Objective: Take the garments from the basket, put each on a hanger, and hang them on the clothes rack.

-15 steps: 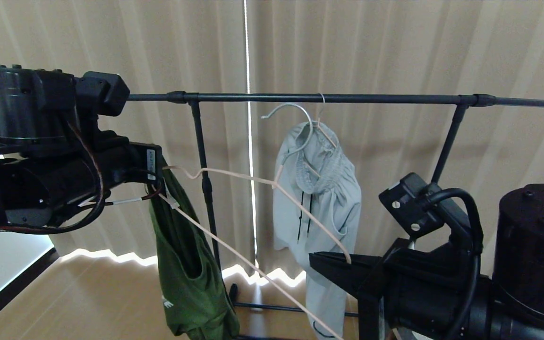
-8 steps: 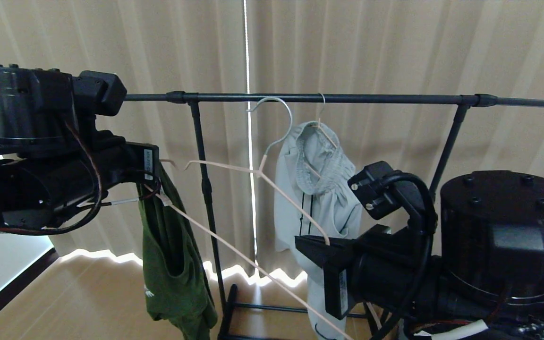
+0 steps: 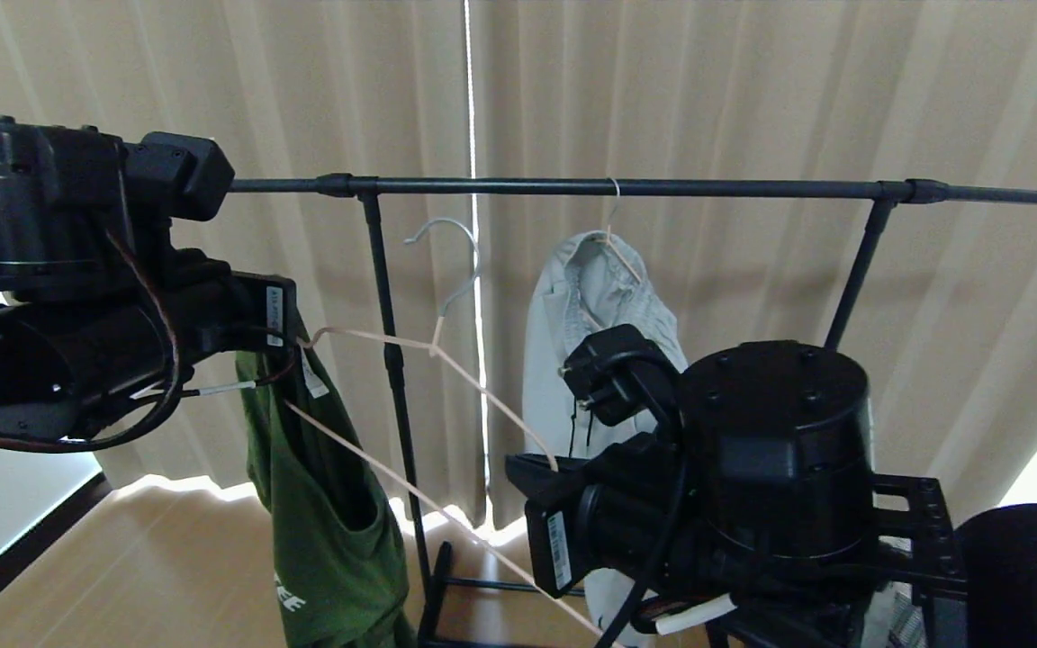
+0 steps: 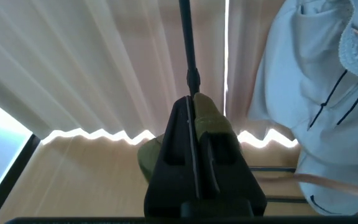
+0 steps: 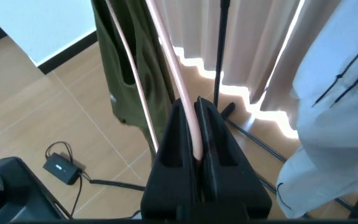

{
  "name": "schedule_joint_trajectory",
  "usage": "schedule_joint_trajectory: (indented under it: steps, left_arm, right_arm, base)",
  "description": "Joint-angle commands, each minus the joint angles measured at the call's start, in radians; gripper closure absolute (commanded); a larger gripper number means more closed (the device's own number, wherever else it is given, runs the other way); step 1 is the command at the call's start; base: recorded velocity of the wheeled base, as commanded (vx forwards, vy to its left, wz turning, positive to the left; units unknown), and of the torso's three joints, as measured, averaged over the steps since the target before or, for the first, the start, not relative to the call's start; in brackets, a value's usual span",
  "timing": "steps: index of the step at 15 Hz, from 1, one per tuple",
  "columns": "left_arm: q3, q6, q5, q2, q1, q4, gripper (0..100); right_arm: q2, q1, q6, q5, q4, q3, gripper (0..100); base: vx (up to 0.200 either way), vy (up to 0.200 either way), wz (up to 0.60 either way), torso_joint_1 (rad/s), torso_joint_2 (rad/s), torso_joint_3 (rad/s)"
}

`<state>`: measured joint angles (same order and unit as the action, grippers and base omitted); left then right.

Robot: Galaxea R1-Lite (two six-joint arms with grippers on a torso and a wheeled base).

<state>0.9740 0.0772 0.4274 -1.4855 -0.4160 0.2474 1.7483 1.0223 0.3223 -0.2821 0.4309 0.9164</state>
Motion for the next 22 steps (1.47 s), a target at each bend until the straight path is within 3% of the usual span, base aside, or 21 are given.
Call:
schedule_joint_trajectory:
  steps: [1,4,13,18,22]
  left_arm:
    - [0.000,-0.001,0.001,0.024,-0.009,-0.007,100]
    - [0.000,-0.001,-0.001,0.051,-0.052,-0.033,100]
    - [0.008,-0.016,-0.007,0.082,-0.250,-0.043,100]
    - [0.002,-0.017,-0.022,0.114,-0.303,-0.045,100]
    - [-0.028,-0.008,-0.095,0.125,-0.300,-0.048,100]
  right_arm:
    - [0.051,0.004,0.000,0.000,0.016,0.016,100]
    - [0.086,0.004,-0.003,-0.022,0.072,0.024,100]
    - [0.143,-0.004,0.011,-0.028,0.077,0.107,100]
    - [0.169,-0.028,0.020,-0.026,0.075,0.157,100]
    - [0.166,-0.047,0.020,-0.020,0.075,0.167,100]
  base:
    - [0.000,0.000,0.00,0.000,0.00,0.000]
    - [0.000,0.000,0.00,0.000,0.00,0.000]
    - [0.000,0.000,0.00,0.000,0.00,0.000]
    - [0.000,0.000,0.00,0.000,0.00,0.000]
    - [0.000,0.000,0.00,0.000,0.00,0.000]
